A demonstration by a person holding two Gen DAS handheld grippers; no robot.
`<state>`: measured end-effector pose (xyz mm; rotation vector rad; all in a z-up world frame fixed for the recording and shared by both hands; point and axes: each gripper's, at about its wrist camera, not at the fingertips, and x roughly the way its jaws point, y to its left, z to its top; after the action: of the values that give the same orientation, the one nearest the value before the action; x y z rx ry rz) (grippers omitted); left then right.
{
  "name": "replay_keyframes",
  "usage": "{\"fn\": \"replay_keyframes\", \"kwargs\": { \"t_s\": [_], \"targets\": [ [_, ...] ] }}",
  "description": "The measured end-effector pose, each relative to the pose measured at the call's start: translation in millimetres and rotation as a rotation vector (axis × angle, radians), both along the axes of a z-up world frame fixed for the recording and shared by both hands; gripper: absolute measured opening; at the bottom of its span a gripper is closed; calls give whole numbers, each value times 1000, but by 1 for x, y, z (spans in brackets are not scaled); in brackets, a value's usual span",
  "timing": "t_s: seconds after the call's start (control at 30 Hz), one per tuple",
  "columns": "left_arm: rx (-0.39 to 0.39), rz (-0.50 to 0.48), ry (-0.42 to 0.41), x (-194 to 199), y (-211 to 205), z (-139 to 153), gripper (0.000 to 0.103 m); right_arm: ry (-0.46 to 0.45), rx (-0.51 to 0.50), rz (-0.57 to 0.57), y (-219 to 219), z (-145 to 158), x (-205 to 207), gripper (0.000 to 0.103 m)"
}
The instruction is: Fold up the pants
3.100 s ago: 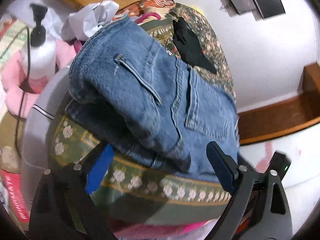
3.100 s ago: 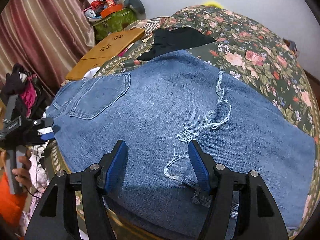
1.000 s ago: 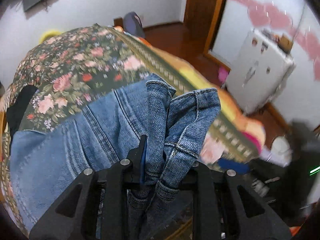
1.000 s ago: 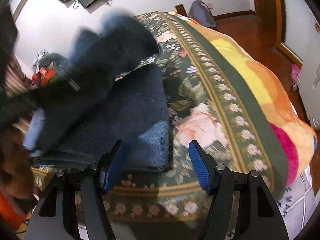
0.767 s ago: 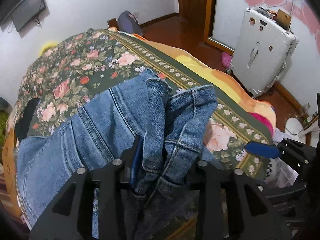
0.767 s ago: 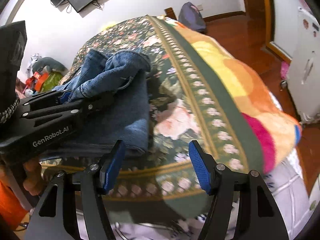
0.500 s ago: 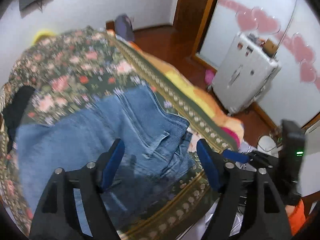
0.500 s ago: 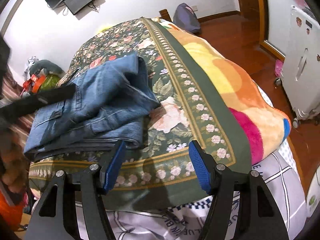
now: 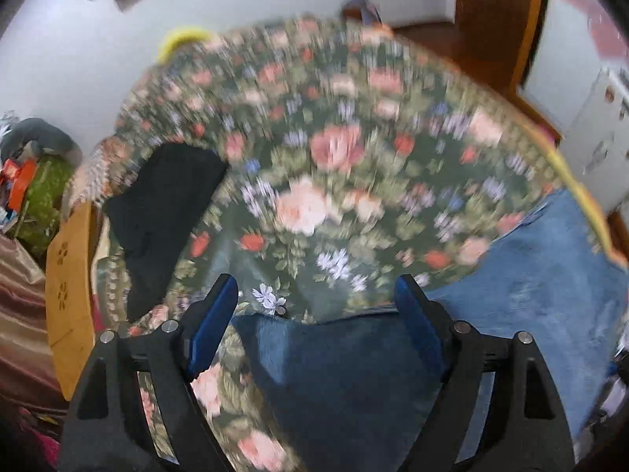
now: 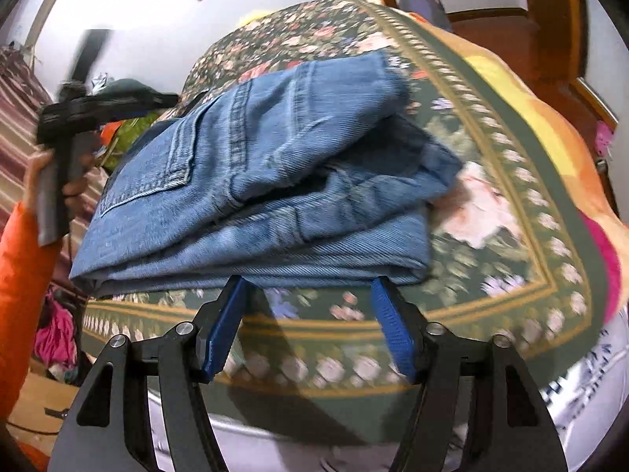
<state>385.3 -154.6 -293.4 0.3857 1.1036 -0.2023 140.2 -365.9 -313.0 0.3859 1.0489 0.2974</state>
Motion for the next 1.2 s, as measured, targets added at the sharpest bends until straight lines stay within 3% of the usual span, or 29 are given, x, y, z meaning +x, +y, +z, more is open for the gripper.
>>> {"fn": "replay_keyframes", "kwargs": {
  "t_s": [0.1, 0.23, 0.6, 0.83, 0.97, 1.17, 1.2],
  "targets": [
    [16, -35, 52, 7, 8, -27, 82, 5, -32, 10, 4, 5, 12, 65],
    [-44, -41, 35, -11, 38, -26, 82, 1, -63, 34, 5, 10, 35, 65],
    [-171, 199, 58, -95, 133, -10, 82, -99, -184, 174, 50, 19, 117, 62],
    [-338, 281, 96, -168, 127, -9, 80, -162, -206, 208, 45, 33, 94, 62],
    [-303, 281, 28, -182, 117, 8, 77, -179, -194, 199, 35, 47, 77, 62],
    [-366, 248, -74, -197, 114, 51, 76, -241, -101, 226, 35, 73, 35, 62],
    [-372, 224, -79, -202, 111, 55, 72, -241, -89, 232, 38, 74, 31, 62]
  ]
}}
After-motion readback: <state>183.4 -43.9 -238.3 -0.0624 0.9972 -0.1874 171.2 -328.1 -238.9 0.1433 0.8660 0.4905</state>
